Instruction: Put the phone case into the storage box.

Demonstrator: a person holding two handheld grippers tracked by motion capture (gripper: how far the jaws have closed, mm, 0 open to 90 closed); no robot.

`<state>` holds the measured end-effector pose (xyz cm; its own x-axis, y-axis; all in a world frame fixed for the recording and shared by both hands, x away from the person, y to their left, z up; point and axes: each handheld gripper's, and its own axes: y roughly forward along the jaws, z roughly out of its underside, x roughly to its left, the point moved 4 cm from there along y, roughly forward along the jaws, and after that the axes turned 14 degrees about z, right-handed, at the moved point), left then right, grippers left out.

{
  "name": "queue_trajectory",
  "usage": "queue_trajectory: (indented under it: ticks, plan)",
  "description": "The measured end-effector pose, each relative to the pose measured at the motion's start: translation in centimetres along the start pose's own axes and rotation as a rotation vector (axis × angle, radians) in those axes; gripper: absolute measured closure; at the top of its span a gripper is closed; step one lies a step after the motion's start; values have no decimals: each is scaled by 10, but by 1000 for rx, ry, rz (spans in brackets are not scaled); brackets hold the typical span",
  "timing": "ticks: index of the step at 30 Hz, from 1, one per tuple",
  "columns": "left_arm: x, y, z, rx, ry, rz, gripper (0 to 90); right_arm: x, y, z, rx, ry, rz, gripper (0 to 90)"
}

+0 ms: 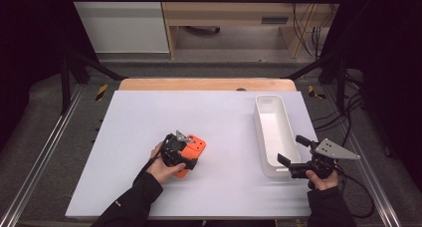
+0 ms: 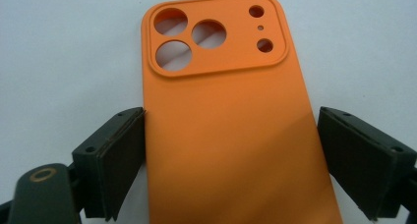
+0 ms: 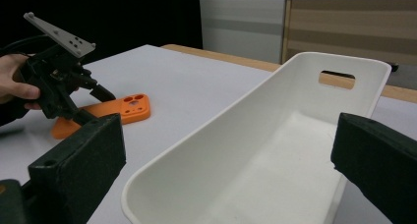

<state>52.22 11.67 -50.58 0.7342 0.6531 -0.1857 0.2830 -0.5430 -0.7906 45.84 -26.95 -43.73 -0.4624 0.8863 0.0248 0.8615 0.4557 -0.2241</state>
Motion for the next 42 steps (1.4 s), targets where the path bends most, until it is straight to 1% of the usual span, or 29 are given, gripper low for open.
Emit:
queue_trajectory:
  ticks: [14, 15, 17, 26, 29, 34, 42]
  plan:
    - [-2, 0, 1, -3, -25, -18, 131, 0, 0, 0, -1, 1, 0, 5]
    - [-2, 1, 1, -8, -23, -27, 130, 0, 0, 0, 0, 2, -1, 4]
    - [-2, 1, 1, -9, -27, -30, 130, 0, 0, 0, 1, 1, -1, 5]
    - [-2, 1, 2, -19, -26, -30, 133, 0, 0, 0, 1, 2, -1, 5]
    - [-3, 1, 2, -22, -35, -35, 140, 0, 0, 0, 1, 2, -2, 5]
    - [-3, 0, 2, -24, -39, -37, 144, 0, 0, 0, 0, 1, -2, 5]
    - [-1, -2, 1, -32, -52, -23, 146, 0, 0, -1, -3, 4, -2, 5]
